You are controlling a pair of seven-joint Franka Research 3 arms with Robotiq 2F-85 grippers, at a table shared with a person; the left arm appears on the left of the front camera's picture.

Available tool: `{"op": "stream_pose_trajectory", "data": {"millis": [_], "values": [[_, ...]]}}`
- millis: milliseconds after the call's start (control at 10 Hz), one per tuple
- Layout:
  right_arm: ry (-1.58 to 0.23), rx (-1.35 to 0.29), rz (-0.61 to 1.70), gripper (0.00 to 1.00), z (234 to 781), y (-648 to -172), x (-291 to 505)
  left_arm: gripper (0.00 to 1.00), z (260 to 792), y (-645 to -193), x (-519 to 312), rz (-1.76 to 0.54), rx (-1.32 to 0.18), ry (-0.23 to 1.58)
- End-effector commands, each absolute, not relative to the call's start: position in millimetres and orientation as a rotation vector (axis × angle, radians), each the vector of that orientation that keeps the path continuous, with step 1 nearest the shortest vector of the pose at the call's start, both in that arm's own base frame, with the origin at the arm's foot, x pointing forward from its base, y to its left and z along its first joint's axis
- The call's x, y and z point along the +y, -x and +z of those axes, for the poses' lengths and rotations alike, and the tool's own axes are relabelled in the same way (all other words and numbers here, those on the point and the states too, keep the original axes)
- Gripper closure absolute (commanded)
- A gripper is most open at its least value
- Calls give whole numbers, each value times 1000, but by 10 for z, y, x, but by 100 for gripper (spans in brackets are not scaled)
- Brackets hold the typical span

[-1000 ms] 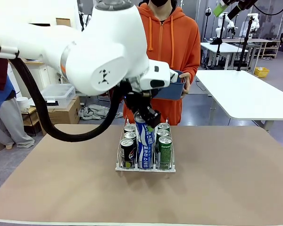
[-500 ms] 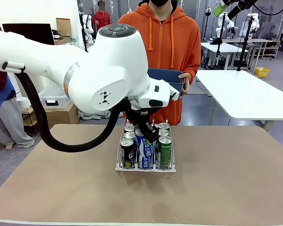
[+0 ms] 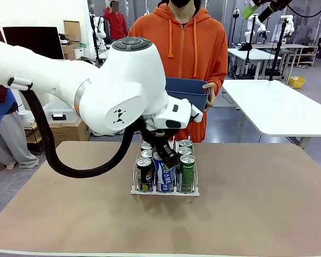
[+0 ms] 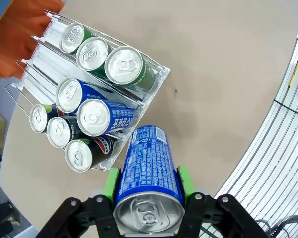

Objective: Fill the beverage cans into the dispenser.
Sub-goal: Place the picked Ionic drink in the line of the Automatic Can Dispenser with the same cans.

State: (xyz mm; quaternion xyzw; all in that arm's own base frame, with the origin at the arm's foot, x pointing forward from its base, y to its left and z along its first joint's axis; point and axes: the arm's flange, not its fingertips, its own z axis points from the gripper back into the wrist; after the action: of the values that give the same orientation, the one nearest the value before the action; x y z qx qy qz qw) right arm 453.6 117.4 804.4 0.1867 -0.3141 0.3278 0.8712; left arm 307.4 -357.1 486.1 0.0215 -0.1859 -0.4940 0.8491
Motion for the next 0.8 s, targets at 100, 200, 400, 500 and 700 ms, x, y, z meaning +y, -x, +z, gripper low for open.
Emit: {"op": "stream_pose_trajectory", "data": {"millis": [100,200,400,500,700], "values": [[-390,-654,687,0,8043,-4527,1163,43,4839,-3056,-3581,-1016,-397,-63],[-390,-654,687,0,8043,-4527,1163,43,4846,-3069,-3571,-1038,-389,-46],[-390,-654,687,0,8043,-4527,1163,43,4713,-3183,-3633,-1022,-419,-82],[-390,-654,687,0,8043,-4527,1163,43,4653,-3259,-3648,-1009,-405,-88],[-390,-654,687,0,8043,-4527,1163,43,4563,-3347,-3662,-997,-387,-113]]}}
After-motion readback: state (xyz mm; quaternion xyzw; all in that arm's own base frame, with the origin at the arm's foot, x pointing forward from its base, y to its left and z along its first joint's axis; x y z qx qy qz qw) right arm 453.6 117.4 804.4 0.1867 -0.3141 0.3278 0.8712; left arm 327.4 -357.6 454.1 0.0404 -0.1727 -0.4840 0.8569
